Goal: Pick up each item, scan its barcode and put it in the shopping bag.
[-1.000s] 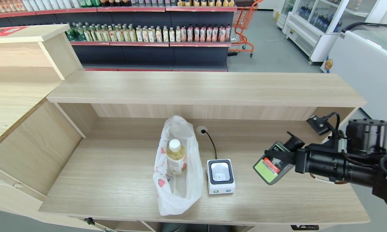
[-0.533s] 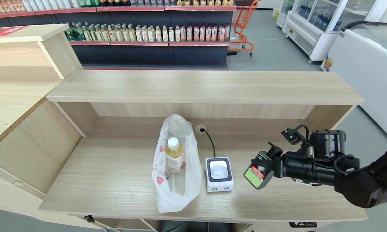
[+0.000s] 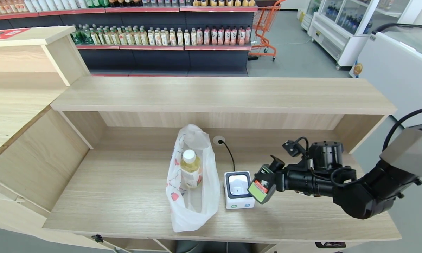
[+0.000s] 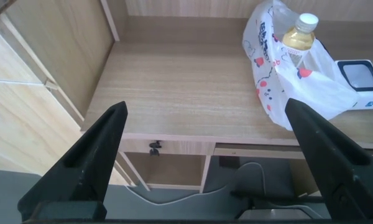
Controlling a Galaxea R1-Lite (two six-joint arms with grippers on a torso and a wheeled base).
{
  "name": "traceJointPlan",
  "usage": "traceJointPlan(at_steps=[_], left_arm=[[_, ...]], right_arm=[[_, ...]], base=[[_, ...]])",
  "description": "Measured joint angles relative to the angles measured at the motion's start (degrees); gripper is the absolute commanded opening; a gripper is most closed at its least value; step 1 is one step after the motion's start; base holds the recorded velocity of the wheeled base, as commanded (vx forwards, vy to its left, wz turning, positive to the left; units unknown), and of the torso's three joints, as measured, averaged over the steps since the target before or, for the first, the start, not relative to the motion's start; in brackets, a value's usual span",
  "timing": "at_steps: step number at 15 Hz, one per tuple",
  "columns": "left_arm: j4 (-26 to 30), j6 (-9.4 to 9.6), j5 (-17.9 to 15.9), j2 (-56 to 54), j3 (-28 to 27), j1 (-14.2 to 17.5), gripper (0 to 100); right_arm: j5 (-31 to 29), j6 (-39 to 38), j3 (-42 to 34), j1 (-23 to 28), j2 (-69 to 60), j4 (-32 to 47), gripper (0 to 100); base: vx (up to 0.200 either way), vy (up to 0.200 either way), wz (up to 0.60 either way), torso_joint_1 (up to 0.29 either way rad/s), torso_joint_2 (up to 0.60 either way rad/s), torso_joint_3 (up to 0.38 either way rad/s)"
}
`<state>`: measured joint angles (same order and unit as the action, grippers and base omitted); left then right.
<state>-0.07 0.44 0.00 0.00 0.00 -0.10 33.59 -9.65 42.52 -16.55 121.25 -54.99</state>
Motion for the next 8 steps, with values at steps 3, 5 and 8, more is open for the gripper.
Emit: traceJointPlan(at_steps=[3,5,8], left_arm=[[0.0,0.0,0.0,0.0,0.0,-0.1,100],[0.0,0.0,0.0,0.0,0.0,0.0,100],[0.0,0.0,0.0,0.0,0.0,-0.1,100]], right_arm=[[-0.1,0.0,3.6,-1.6,2.9,0.0,0],[-2.2,0.0,5.2,-2.4,4.7,-0.9,0],[-3.2,-0.1,7.2,-3.7,7.6,-3.1,0]], base=[[0.0,0.0,0.0,0.0,0.0,0.0],[0.0,0.0,0.0,0.0,0.0,0.0],[0.0,0.0,0.0,0.0,0.0,0.0]])
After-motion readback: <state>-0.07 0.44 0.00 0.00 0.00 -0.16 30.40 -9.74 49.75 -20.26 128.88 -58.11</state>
